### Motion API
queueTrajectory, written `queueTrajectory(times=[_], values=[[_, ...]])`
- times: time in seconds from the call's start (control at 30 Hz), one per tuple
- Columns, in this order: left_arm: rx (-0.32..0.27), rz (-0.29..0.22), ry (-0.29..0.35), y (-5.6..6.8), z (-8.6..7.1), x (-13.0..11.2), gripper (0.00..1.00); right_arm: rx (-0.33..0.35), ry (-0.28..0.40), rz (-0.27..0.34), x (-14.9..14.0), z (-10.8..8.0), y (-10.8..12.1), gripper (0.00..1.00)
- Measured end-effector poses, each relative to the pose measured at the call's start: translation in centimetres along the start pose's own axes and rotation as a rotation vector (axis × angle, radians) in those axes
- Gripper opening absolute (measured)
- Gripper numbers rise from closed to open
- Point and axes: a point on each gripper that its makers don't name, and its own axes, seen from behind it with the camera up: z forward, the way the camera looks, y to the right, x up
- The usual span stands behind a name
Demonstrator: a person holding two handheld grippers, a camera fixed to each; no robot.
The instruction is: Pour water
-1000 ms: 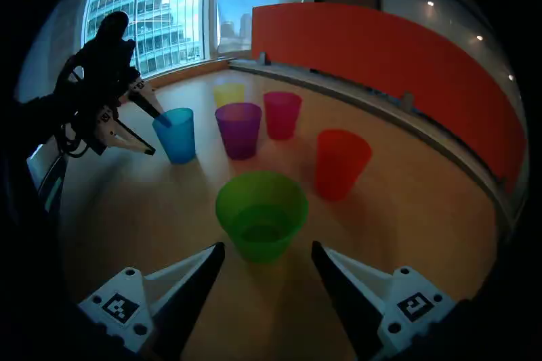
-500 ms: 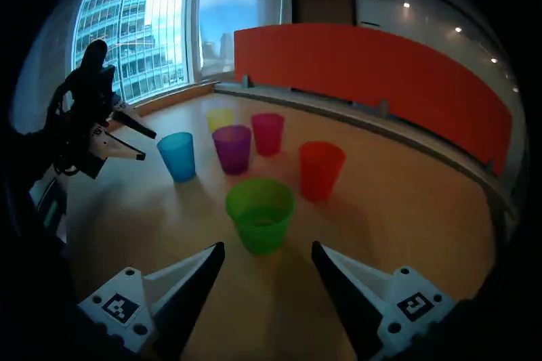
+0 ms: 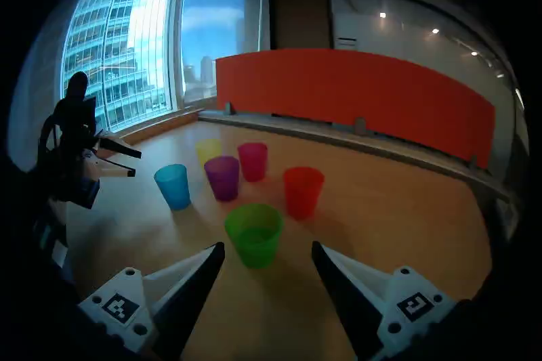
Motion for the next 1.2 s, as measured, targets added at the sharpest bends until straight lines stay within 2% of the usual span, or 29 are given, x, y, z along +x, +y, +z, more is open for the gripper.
queueTrajectory(times=[0.3,0.5,0.8,1.0,1.2], values=[[0.038,-0.055,0.066,-1.1,-1.2,0.9,0.97,-0.023,0.045,0.006,1.3,-0.2,-0.6,0.99],[0.087,-0.087,0.123,-2.4,-2.2,2.2,0.97,-0.073,0.082,0.006,2.3,0.0,-0.1,0.99],[0.215,-0.142,0.239,-4.6,-3.9,4.2,0.97,-0.224,0.167,0.025,3.8,-0.3,3.2,0.99],[0.322,-0.143,0.307,-6.1,-5.1,5.1,0.97,-0.345,0.226,0.017,4.5,-1.5,5.4,0.99],[0.414,-0.138,0.342,-7.1,-5.9,5.2,0.97,-0.478,0.309,0.038,5.8,-2.8,7.7,0.99]])
